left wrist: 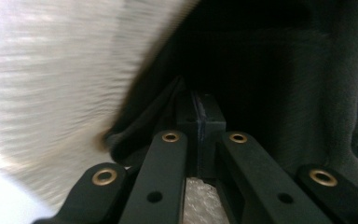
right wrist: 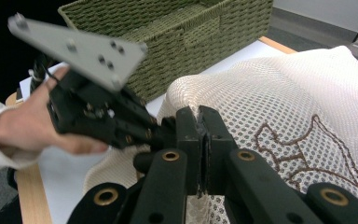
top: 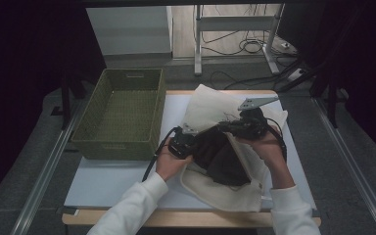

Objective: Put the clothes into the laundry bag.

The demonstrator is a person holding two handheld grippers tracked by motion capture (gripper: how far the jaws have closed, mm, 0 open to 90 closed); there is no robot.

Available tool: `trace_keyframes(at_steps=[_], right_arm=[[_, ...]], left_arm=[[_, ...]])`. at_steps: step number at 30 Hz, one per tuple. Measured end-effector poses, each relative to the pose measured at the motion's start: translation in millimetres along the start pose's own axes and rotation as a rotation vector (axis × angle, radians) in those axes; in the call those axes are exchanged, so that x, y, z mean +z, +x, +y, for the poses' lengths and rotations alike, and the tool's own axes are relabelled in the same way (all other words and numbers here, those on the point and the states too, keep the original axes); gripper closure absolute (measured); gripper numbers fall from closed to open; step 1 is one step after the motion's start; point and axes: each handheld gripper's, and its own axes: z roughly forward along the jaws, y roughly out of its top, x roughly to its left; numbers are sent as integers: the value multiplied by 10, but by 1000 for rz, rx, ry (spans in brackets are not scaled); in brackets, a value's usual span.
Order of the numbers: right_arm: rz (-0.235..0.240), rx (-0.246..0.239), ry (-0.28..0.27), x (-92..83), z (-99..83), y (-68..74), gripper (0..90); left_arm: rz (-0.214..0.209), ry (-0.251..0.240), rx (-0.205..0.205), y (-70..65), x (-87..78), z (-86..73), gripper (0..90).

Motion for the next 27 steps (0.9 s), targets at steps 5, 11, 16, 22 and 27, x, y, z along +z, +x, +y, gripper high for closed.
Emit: trace_keyframes(at_steps=[5,11,16,22,27], right_arm=[[1,0,-3,1,2,7,879],[1,7,-5,12,-4,-15,879],[3,13,-6,8,-16,-37,879],[0,25,-13,-24,-30,-71,879],[-3,27,-14,-22,-28,-75,879]], left_arm=[[26,9,18,-48,143,29,900],[44,-5,25,-55,229,59,900],[24,-22,4,-24,148,47,900],[-46,-105,1,-37,-183,-8,900],[-116,-162,15,-162,-507,-107,900]])
